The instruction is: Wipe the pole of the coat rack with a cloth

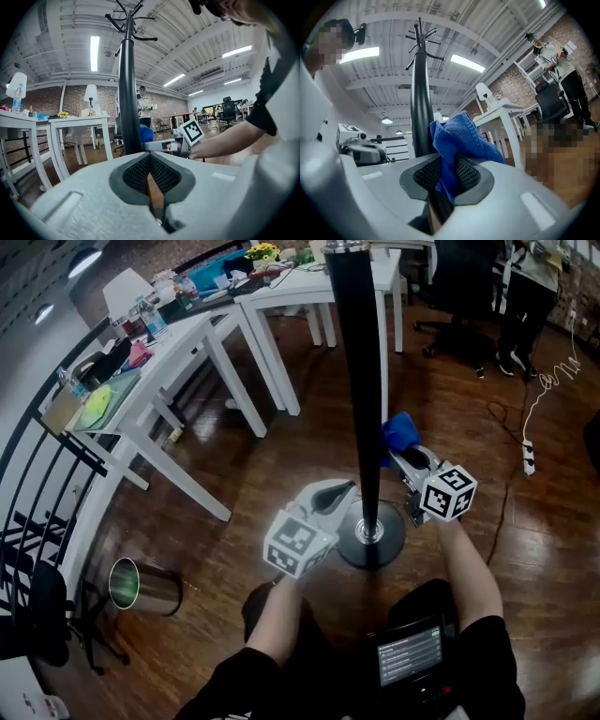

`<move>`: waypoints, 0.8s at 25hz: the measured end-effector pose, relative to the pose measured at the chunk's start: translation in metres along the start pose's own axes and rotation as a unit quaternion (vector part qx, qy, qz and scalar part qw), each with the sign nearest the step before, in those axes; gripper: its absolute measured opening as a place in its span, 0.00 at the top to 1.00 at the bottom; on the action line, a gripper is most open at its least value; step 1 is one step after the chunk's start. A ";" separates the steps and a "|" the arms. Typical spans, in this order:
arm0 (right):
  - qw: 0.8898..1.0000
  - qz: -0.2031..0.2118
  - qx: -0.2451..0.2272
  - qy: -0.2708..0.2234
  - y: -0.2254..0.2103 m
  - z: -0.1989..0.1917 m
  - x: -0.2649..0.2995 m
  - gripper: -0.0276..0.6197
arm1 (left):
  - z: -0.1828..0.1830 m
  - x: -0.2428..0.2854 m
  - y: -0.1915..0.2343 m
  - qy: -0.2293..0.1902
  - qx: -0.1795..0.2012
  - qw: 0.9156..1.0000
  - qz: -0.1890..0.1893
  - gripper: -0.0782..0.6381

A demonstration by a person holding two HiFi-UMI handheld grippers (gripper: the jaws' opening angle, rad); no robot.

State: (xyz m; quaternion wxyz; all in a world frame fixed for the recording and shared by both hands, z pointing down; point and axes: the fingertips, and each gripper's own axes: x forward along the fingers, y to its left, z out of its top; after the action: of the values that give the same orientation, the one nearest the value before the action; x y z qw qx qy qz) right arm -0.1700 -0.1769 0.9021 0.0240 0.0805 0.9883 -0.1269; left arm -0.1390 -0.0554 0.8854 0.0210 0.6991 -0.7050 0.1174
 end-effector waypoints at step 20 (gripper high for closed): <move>0.990 -0.072 -0.116 0.020 0.085 -0.041 0.018 0.85 | -0.028 -0.021 0.028 0.007 -0.034 0.999 0.029 0.89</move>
State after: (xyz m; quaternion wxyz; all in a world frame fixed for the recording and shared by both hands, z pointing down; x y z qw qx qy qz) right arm -0.1744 -0.0829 0.9198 0.0038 0.0082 0.9999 -0.0114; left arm -0.1703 -0.0298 0.9048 0.0457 0.6764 -0.7284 0.0989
